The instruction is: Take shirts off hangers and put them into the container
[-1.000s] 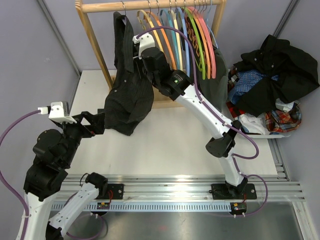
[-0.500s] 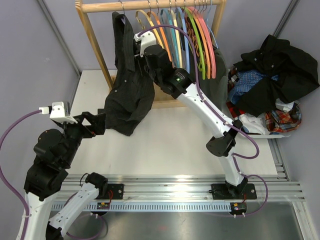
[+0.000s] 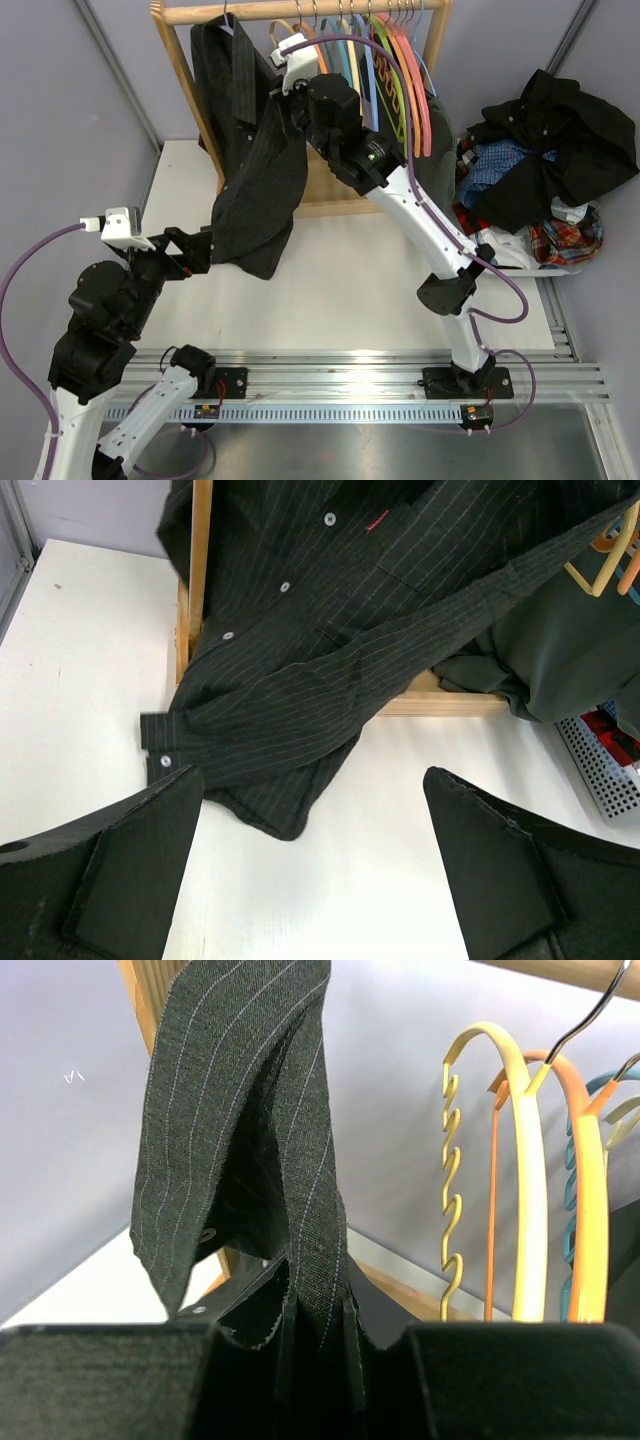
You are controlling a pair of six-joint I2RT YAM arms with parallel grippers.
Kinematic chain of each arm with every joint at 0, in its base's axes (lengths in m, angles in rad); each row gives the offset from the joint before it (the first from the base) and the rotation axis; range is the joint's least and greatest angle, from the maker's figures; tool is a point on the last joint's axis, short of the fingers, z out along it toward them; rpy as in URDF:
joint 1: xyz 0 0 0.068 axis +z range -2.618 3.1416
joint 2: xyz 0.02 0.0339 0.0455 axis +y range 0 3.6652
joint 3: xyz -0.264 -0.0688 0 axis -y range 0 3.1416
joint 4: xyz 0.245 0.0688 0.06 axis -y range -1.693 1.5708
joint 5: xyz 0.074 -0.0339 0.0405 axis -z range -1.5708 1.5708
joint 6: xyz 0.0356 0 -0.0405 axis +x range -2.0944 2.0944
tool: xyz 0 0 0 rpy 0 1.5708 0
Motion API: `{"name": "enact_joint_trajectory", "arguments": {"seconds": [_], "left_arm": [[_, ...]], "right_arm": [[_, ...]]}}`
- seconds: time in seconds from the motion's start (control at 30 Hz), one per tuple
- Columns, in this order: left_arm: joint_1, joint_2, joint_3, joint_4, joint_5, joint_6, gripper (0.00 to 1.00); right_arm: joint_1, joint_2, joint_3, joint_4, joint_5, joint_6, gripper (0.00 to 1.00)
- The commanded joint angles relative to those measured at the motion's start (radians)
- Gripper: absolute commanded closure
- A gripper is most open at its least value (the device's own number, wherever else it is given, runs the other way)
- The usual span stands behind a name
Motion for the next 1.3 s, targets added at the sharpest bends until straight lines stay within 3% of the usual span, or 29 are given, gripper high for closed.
{"name": "enact_joint_trajectory", "arguments": {"seconds": [0.0,0.1,0.23,0.4,0.57,0.63,0.87,0.97,1.27], "left_arm": [[-0.003,-0.002,-0.001,0.018,0.026,-0.004,0.05],[-0.003,0.006,0.001,0.015,0.028,-0.004,0.05],[-0.003,0.0,0.01,0.023,0.034,-0.01,0.04],[-0.003,-0.025,-0.002,0.093,0.08,-0.028,0.01],[-0.003,-0.025,-0.03,0.162,0.158,-0.062,0.01],[-0.003,-0.02,-0.048,0.196,0.19,-0.084,0.01],[-0.003,-0.06,-0.148,0.378,0.232,-0.11,0.01],[-0.003,-0.037,-0.151,0.429,0.32,-0.12,0.01],[-0.004,0.096,-0.174,0.598,0.468,-0.199,0.01]], "right_arm": [[-0.012,-0.127,-0.008,0.303,0.009,-0.035,1.0],[-0.012,-0.17,-0.062,0.318,0.006,-0.024,1.0],[0.008,-0.251,-0.116,0.18,0.033,-0.019,1.0],[0.118,-0.452,-0.445,0.055,0.137,-0.02,1.0],[0.192,-0.742,-0.802,0.002,0.072,0.141,1.0],[0.236,-0.803,-0.847,-0.07,0.073,0.185,1.0],[0.299,-0.927,-1.096,-0.133,-0.054,0.355,1.0],[0.313,-0.958,-1.18,-0.122,-0.105,0.41,1.0],[0.347,-1.003,-1.253,-0.071,-0.16,0.465,1.0]]}}
